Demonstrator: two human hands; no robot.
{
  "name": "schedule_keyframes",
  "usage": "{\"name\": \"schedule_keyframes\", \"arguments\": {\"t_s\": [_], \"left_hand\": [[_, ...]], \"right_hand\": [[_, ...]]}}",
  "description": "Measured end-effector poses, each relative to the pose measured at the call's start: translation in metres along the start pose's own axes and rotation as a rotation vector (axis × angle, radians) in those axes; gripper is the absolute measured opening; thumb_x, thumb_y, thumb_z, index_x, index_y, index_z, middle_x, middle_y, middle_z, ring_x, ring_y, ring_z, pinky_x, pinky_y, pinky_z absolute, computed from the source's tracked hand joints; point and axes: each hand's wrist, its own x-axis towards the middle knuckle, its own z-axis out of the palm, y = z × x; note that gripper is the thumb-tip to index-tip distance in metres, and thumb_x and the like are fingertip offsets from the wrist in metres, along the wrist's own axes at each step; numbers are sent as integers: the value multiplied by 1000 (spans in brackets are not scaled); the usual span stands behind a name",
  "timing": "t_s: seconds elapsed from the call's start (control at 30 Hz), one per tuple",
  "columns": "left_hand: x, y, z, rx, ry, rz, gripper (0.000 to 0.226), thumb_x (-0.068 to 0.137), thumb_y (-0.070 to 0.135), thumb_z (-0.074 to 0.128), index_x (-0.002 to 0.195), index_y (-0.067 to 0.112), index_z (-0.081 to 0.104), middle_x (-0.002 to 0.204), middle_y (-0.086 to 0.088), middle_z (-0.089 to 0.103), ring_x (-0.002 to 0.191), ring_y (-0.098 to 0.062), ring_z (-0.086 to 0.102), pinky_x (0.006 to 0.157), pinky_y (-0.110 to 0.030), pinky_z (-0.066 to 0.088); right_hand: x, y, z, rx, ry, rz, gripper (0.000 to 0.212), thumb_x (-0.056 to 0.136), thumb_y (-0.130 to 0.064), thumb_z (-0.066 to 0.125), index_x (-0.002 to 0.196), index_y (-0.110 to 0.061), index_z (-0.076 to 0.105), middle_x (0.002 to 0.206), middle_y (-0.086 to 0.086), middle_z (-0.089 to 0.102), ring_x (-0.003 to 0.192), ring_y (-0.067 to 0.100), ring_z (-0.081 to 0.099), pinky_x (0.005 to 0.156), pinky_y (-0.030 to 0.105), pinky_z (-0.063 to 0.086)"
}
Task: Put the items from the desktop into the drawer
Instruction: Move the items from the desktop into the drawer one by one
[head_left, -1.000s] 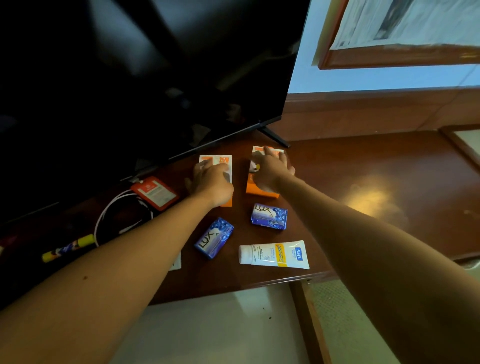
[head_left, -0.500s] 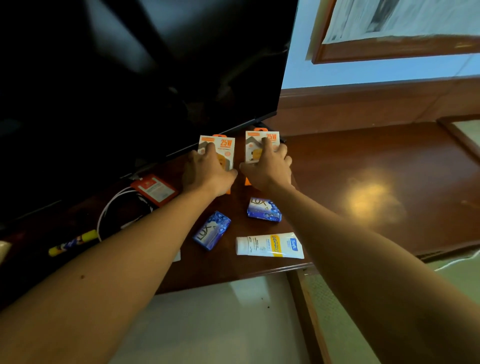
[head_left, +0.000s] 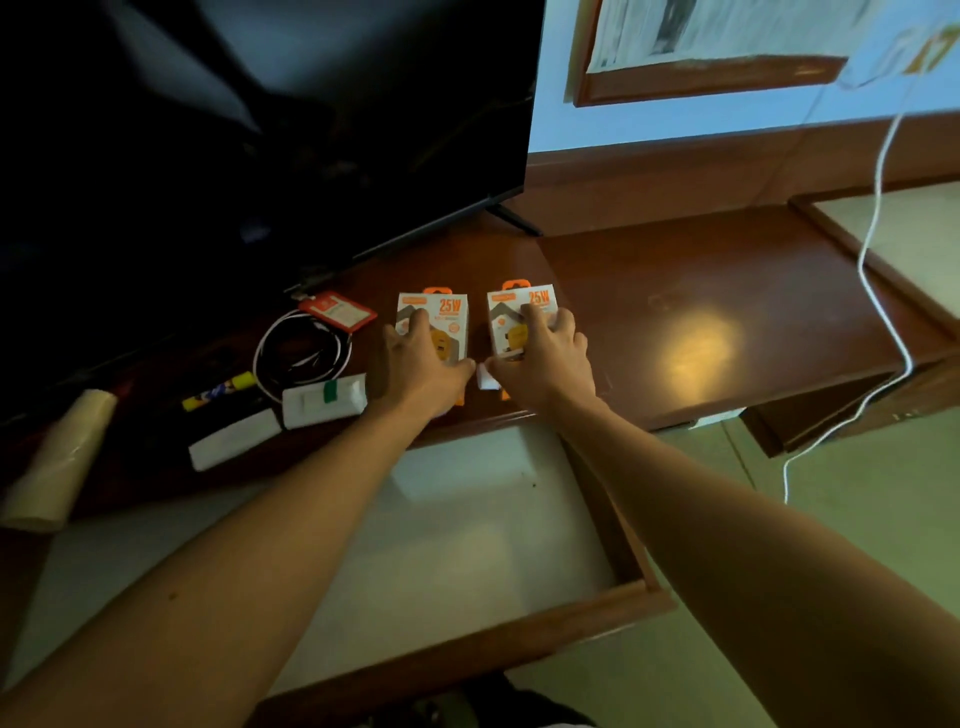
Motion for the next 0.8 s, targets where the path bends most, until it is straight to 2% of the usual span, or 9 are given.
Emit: {"name": "schedule_keyframes", "arguments": {"t_s": [0.1,0.2,0.37,0.47,0.67,0.73,0.8], "left_hand": [[-35,-25,8,30,-30,-3,87,79,55,75,148,28,29,139,-14,38,121,-37,50,90,-44,48],[-69,-47,21,53,-61,12,88,77,60,74,146,30,28,140,-13,38,122,-36,50,91,-45,52],[-114,-59,46,119,-137,14,88,76,67,69,144,34,24,138,-8,36,120,-32,50,86,-42,49],[-135,-65,60,166,-167,33,88,73,71,66,143,34,26,138,-8,36,117,-31,53,86,-41,49],[-152,-86,87,173,-282,-12,82,72,72,64,136,33,30,129,-10,38,111,-35,54,81,-39,47],[-152,-90,98,163,-314,-49,83,70,72,64,135,33,30,129,-11,37,110,-36,55,85,-41,50],[-151,-94,108,149,-340,-89,87,68,72,66,136,33,27,131,-11,36,112,-37,54,89,-43,50]], "right_hand": [[-44,14,6,3,-16,16,79,77,-57,65,143,-31,29,148,13,29,127,41,38,96,54,47],[-85,26,14,3,-39,45,81,76,-56,66,143,-33,29,148,14,30,127,41,39,96,54,47],[-132,45,23,-46,-40,10,82,76,-58,68,143,-32,29,146,12,30,131,37,36,101,53,44],[-152,56,28,-51,-57,7,81,75,-58,67,141,-33,28,146,11,29,134,37,34,97,52,48],[-178,78,49,-150,-190,87,79,78,-54,66,142,-28,28,143,14,29,126,37,39,86,44,48],[-180,85,62,-140,-237,146,79,77,-51,68,141,-25,29,139,14,31,123,38,41,82,42,46],[-177,90,73,-141,-308,193,79,78,-46,69,141,-23,28,137,15,30,123,39,41,84,43,46]]}}
